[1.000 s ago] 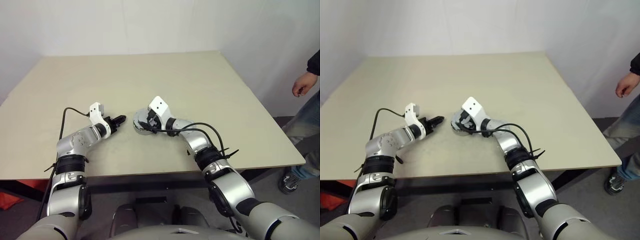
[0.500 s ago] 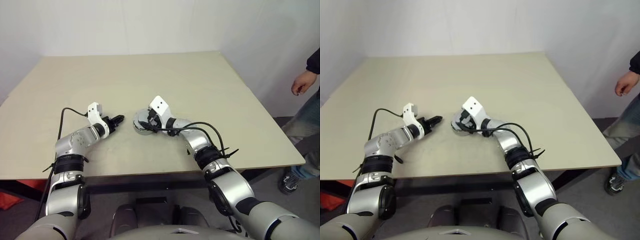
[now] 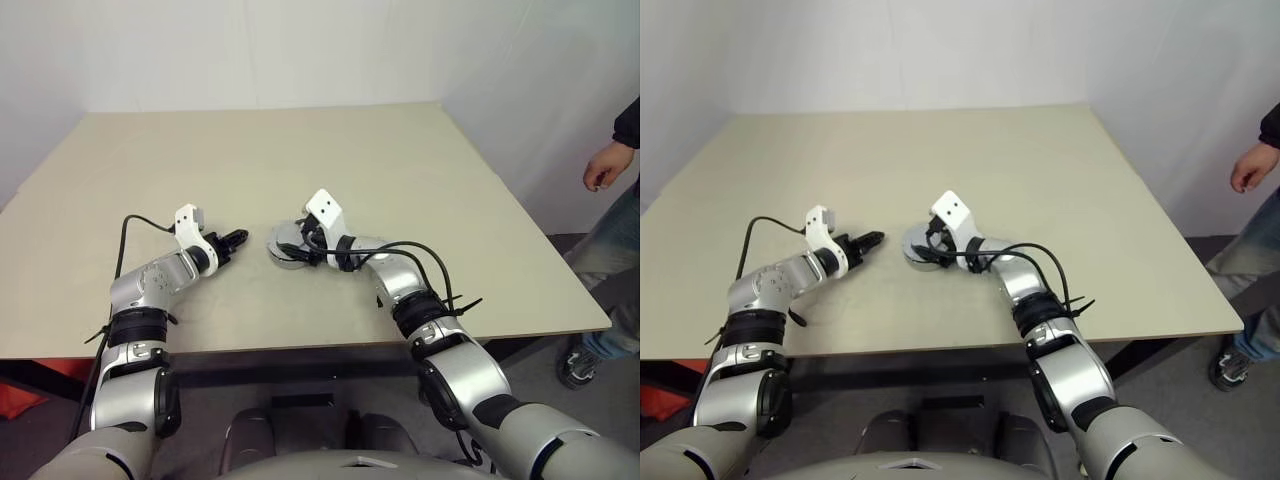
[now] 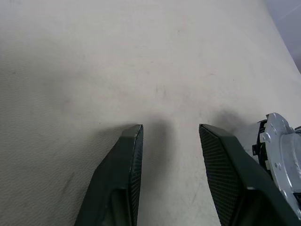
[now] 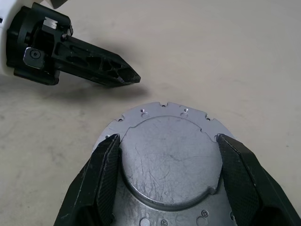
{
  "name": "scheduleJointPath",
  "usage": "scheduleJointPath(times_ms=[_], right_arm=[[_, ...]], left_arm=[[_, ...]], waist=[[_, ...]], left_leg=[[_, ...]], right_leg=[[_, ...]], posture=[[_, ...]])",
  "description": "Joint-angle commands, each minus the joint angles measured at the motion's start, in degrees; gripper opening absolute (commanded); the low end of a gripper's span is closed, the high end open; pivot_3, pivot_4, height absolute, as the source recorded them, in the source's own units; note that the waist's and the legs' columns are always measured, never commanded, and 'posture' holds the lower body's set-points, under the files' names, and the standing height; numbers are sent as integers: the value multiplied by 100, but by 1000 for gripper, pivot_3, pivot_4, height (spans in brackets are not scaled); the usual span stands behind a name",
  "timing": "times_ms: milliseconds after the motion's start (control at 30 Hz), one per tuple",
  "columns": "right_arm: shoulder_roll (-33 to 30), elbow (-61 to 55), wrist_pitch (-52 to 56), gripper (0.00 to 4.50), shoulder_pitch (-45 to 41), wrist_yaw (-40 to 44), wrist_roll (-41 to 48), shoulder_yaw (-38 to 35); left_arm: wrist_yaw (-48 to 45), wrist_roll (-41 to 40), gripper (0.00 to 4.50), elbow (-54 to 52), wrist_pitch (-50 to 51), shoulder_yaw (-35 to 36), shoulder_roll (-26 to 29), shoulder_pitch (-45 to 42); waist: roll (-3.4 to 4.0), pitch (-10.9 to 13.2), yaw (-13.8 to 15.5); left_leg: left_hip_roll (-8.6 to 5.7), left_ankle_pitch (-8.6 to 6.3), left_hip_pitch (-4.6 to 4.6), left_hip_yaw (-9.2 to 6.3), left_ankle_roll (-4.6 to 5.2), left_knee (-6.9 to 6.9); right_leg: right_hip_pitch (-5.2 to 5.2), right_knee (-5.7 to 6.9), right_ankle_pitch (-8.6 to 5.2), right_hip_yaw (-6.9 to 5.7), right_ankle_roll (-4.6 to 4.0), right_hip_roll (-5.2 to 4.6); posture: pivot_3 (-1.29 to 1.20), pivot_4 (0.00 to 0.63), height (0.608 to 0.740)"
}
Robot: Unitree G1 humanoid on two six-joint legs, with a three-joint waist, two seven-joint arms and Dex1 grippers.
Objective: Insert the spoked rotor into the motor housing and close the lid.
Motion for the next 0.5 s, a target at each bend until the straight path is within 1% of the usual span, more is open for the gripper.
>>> scheduleJointPath(times_ms=[33,167,500], right_arm=[[-12,-137,-218,3177,-19,88,-57,101],[-81,-215,-208,3177,48,275,-37,134],[-102,-258,-157,3177,80,391,-12,110]], left_arm=[[122,61,2025,-4,-32,104,132,25],[120,61,2025,-2,-31,103,135,26],[120,53,2025,-34,-17,93,113,41]], waist=[[0,0,0],[0,0,2],[0,0,2]], left_leg=[[0,0,0,0,0,0],[0,0,0,0,1,0],[0,-1,-1,0,2,-1]], right_leg=[[0,0,0,0,0,0],[1,-1,0,0,0,0],[1,-3,0,0,0,0]], posture=[[0,0,740],[0,0,740],[0,0,740]])
